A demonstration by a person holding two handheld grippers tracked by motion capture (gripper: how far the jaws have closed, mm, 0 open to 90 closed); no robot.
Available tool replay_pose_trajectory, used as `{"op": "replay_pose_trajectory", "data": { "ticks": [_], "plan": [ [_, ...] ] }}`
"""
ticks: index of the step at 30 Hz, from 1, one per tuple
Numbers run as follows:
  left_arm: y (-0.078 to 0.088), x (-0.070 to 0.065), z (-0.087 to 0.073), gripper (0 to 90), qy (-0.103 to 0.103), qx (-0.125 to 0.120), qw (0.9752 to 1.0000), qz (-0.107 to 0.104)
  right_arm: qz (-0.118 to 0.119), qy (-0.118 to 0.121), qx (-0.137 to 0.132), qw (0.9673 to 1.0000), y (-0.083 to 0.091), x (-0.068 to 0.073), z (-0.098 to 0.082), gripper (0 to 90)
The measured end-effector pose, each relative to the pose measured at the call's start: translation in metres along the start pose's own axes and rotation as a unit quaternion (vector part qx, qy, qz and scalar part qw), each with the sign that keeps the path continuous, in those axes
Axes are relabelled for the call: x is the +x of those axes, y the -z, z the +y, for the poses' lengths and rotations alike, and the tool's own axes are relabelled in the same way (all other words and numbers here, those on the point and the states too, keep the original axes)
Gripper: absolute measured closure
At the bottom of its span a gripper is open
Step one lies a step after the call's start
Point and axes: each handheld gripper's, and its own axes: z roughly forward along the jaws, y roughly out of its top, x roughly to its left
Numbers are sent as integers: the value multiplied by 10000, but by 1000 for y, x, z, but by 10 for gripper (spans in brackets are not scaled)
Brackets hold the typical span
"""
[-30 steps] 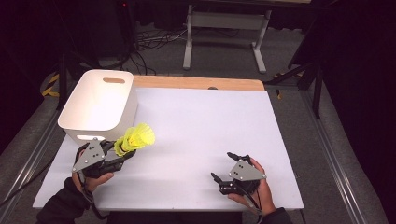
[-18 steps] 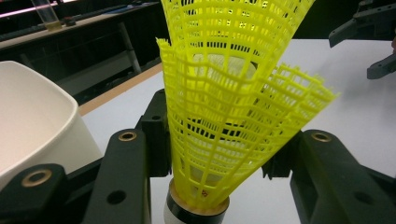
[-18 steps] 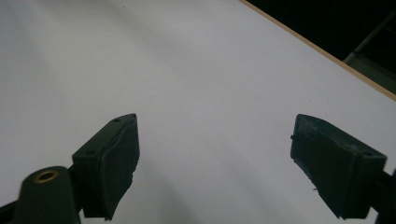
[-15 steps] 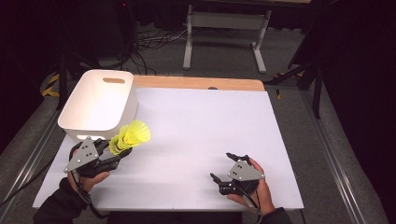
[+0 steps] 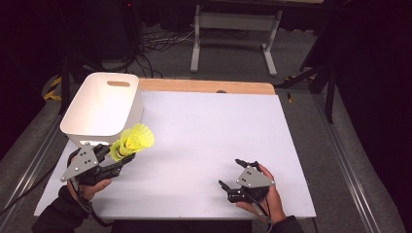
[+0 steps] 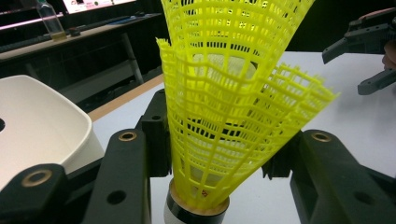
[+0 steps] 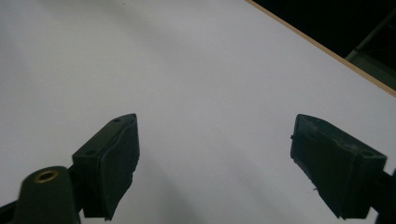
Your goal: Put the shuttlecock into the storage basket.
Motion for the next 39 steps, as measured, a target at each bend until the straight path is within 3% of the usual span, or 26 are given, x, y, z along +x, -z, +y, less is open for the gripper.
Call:
{"op": "replay_pose_trajectory", "data": {
  "ticks": [39],
  "plan": [
    [22,12,8,554,56,-213,9992,336,-23,41,16,10000,0,-1,0,164]
  ]
}}
